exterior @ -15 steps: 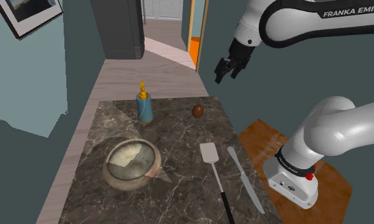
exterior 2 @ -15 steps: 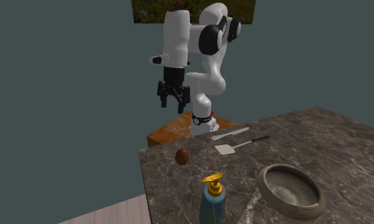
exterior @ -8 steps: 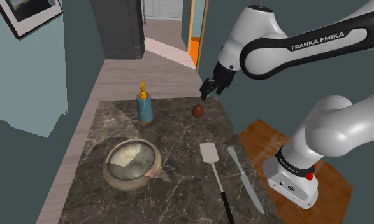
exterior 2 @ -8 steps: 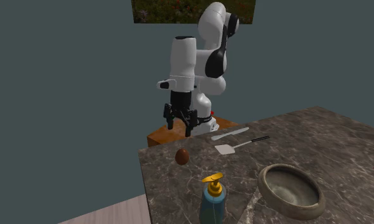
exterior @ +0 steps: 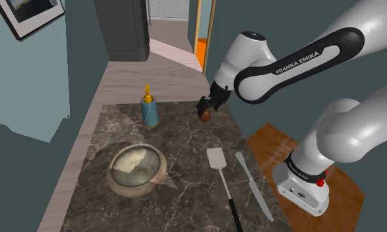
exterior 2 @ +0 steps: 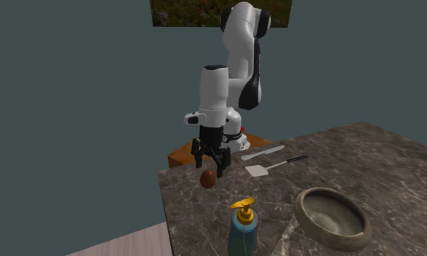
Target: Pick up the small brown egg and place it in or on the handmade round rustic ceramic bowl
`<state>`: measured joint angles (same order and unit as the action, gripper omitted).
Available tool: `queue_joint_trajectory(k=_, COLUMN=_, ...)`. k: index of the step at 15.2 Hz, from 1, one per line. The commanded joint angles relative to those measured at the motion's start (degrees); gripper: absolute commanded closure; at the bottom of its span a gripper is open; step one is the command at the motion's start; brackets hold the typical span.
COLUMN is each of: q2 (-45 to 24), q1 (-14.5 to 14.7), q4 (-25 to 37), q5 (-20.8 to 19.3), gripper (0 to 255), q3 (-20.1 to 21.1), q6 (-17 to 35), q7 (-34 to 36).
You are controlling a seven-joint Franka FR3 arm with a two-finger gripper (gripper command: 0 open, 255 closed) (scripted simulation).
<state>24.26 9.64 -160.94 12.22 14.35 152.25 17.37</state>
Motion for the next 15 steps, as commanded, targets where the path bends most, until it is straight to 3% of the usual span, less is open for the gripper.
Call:
queue_joint_trajectory(k=1, q2=-2.2, q1=-0.1, q4=-0.1, q5=0.0, gripper=0, q3=0.3, q6=2.4, q7=0.0)
queue_joint_trajectory(k=3, q2=-5.0, q1=-0.4, q4=-0.2, q5=-0.2, gripper=0, q3=0.7, q6=5.2, q7=0.2)
queue_joint_trajectory(k=11, q2=-5.0, q1=-0.4, q4=-0.2, q5=-0.2, gripper=0, q3=0.7, q6=5.2, q7=0.2)
queue_joint_trajectory(k=12, q2=-5.0, q1=-0.4, q4=-0.2, q5=-0.2, gripper=255, q3=0.7, q6=5.2, q7=0.2)
queue_joint_trajectory(k=15, q2=-5.0, q1=-0.4, q4=-0.2, q5=-0.2, gripper=255, q3=0.7, q6=5.2, q7=0.2)
